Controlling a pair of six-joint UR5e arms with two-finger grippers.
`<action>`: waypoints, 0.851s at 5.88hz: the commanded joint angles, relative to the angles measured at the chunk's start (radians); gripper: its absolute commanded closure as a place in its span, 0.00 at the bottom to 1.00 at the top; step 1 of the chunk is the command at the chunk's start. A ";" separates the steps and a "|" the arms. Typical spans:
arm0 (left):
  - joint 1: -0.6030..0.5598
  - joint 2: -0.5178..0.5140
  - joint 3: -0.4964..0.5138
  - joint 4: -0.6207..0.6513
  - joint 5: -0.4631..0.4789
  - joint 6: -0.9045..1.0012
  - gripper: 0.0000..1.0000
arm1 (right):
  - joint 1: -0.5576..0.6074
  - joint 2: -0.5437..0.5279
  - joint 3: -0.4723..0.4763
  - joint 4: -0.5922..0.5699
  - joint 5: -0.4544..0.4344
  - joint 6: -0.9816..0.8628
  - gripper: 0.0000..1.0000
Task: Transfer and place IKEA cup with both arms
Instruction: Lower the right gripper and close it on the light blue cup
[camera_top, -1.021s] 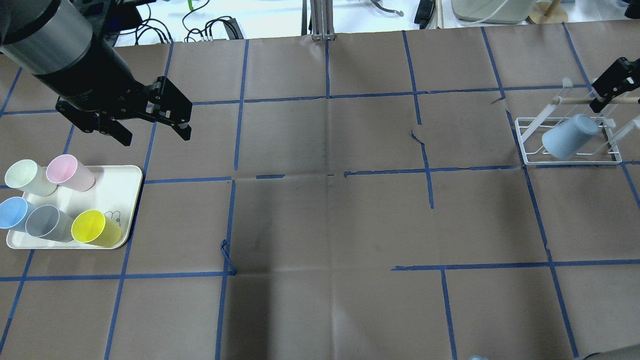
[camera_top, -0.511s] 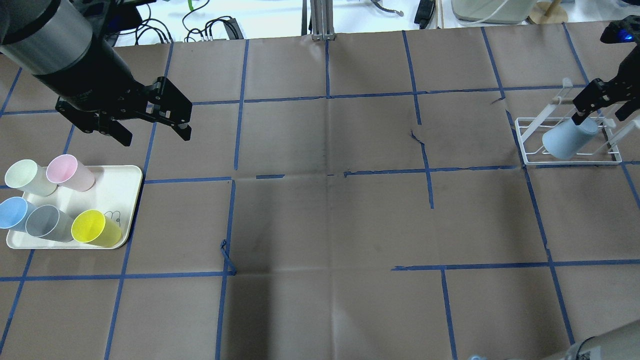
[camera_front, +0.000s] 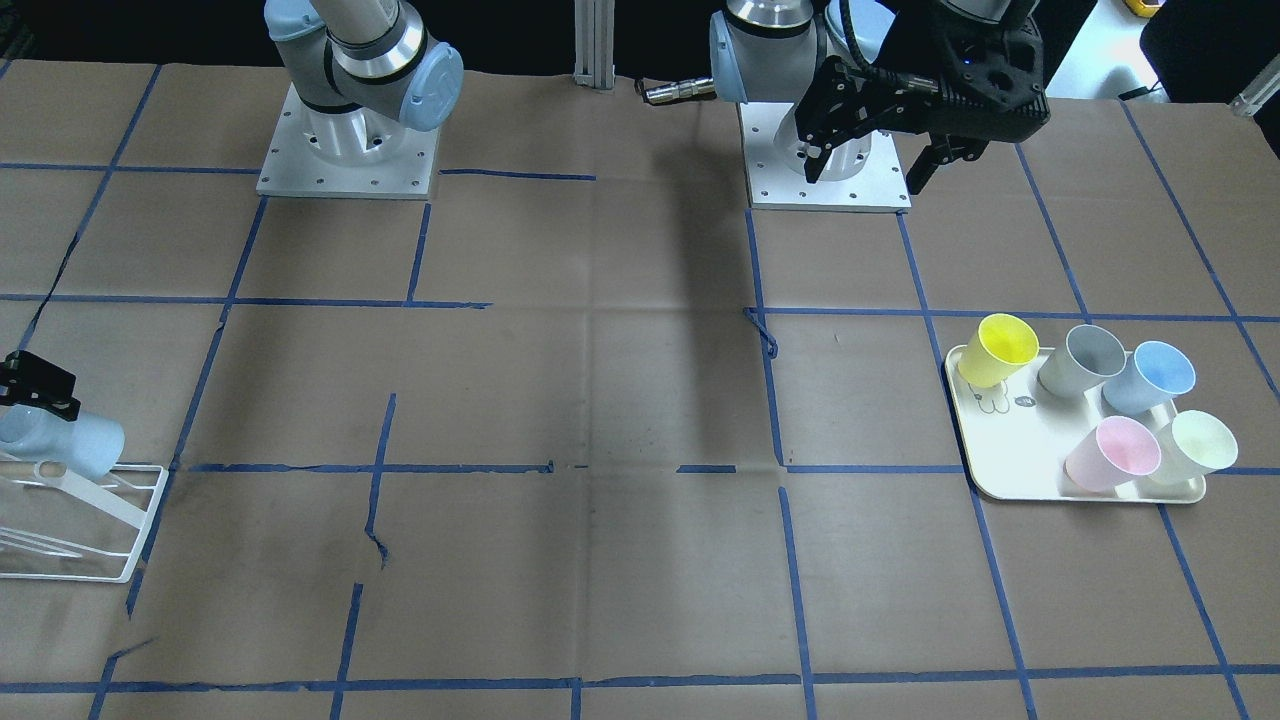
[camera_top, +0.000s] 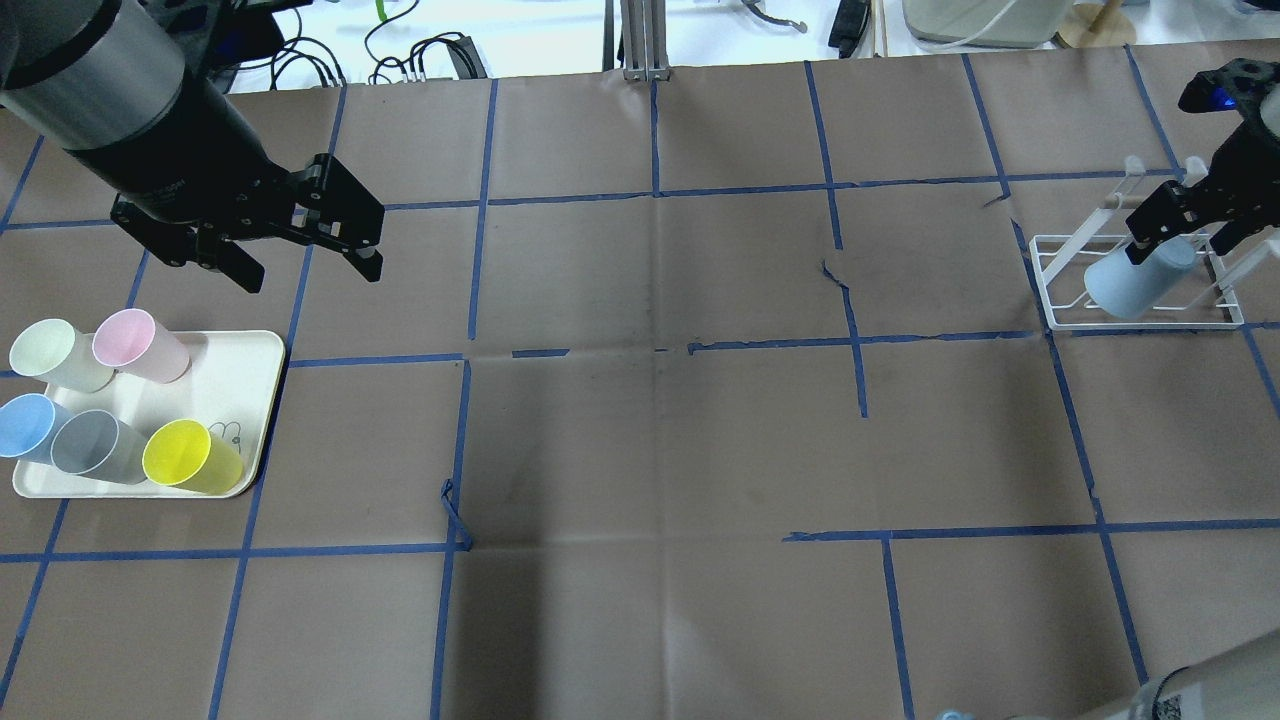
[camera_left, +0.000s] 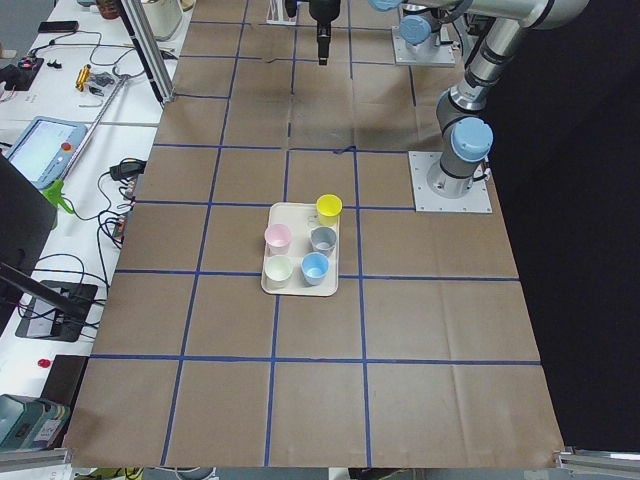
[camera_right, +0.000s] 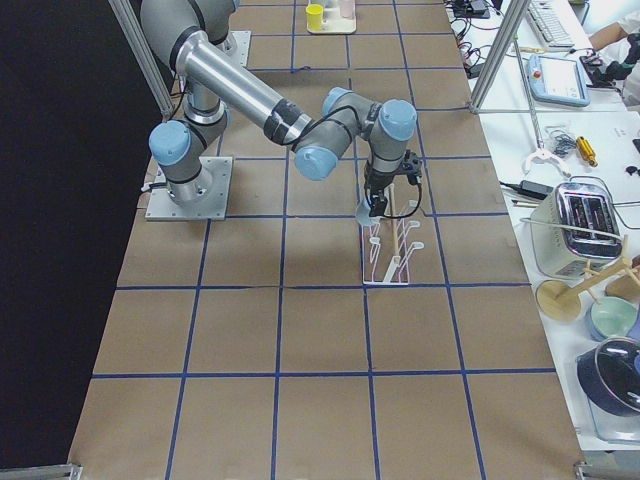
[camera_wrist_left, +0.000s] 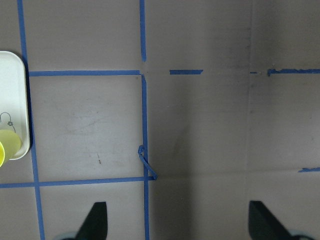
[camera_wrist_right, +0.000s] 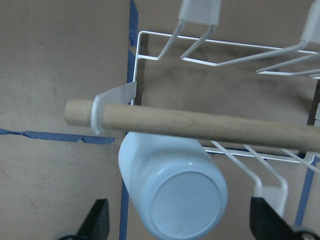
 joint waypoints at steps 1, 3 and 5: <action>0.000 0.000 0.000 0.002 0.000 0.000 0.02 | 0.000 0.010 0.009 -0.013 0.004 0.009 0.00; 0.000 0.000 0.000 0.000 0.000 0.000 0.02 | 0.000 0.001 0.028 -0.015 0.007 0.006 0.00; 0.000 0.000 0.000 0.002 0.000 0.000 0.02 | 0.000 0.007 0.029 -0.016 0.002 0.000 0.00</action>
